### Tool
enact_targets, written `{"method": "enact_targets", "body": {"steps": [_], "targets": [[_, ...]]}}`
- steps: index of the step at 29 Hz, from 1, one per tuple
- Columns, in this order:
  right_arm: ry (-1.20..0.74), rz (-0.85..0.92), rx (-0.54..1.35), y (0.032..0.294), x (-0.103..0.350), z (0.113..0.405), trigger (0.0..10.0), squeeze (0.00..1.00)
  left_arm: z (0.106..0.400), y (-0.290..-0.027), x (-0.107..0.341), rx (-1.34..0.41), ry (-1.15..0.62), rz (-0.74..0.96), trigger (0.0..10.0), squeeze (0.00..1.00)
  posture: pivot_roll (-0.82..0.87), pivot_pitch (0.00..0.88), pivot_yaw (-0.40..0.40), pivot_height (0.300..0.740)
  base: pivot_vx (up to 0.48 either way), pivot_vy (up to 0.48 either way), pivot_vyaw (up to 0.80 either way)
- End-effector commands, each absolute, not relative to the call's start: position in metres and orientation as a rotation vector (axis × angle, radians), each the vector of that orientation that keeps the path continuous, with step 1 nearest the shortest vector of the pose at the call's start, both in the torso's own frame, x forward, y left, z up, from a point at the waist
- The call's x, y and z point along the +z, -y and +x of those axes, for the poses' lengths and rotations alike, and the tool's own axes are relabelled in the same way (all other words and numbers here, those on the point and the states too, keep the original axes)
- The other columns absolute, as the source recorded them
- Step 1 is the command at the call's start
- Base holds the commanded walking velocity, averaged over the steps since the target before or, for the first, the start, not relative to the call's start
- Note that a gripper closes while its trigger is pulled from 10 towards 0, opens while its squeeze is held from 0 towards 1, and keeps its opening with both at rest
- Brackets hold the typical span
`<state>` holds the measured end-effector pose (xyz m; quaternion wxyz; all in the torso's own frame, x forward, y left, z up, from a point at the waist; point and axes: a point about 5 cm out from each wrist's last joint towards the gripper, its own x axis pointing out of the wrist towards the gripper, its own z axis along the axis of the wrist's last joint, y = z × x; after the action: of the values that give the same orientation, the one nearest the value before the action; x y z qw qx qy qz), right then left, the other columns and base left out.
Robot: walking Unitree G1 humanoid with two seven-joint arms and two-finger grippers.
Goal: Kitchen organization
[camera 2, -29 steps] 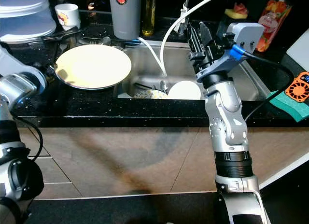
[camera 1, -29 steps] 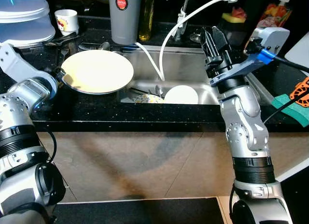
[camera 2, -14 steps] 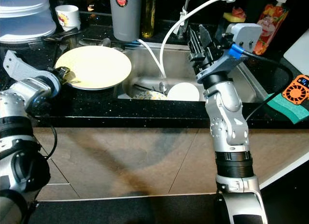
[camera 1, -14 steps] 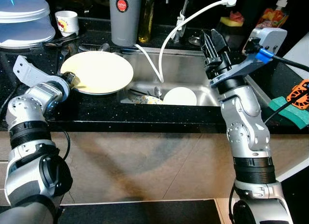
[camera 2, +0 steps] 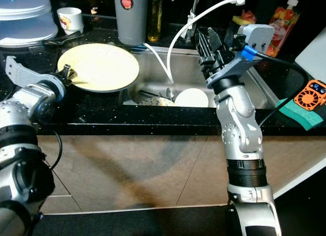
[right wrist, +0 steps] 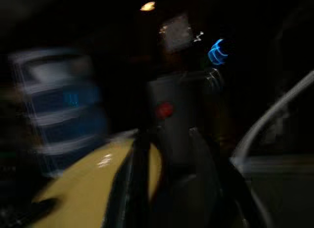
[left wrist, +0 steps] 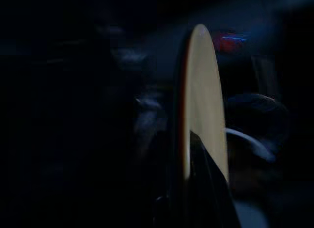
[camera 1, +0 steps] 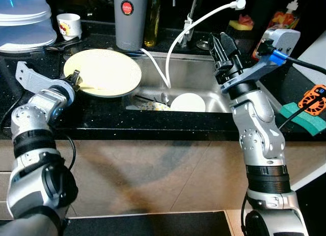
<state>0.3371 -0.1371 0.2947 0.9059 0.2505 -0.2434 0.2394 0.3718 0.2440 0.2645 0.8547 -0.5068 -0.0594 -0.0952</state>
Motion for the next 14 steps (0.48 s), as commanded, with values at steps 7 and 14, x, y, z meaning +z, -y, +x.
{"method": "enact_targets", "body": {"steps": [7,14], "targets": [[0.193,0.836,0.8,0.105,0.27,0.339,10.0,0.0,0.338,-0.231,0.295,-0.571,0.316,-0.832,10.0,0.0,0.13,0.0,-0.101,0.74,0.0,0.0,0.0],[0.112,0.942,0.911,0.086,0.267,0.334,10.0,0.0,0.32,-0.242,0.301,-0.592,0.348,-0.733,10.0,0.0,0.14,0.0,-0.111,0.74,0.0,0.0,0.0]]}}
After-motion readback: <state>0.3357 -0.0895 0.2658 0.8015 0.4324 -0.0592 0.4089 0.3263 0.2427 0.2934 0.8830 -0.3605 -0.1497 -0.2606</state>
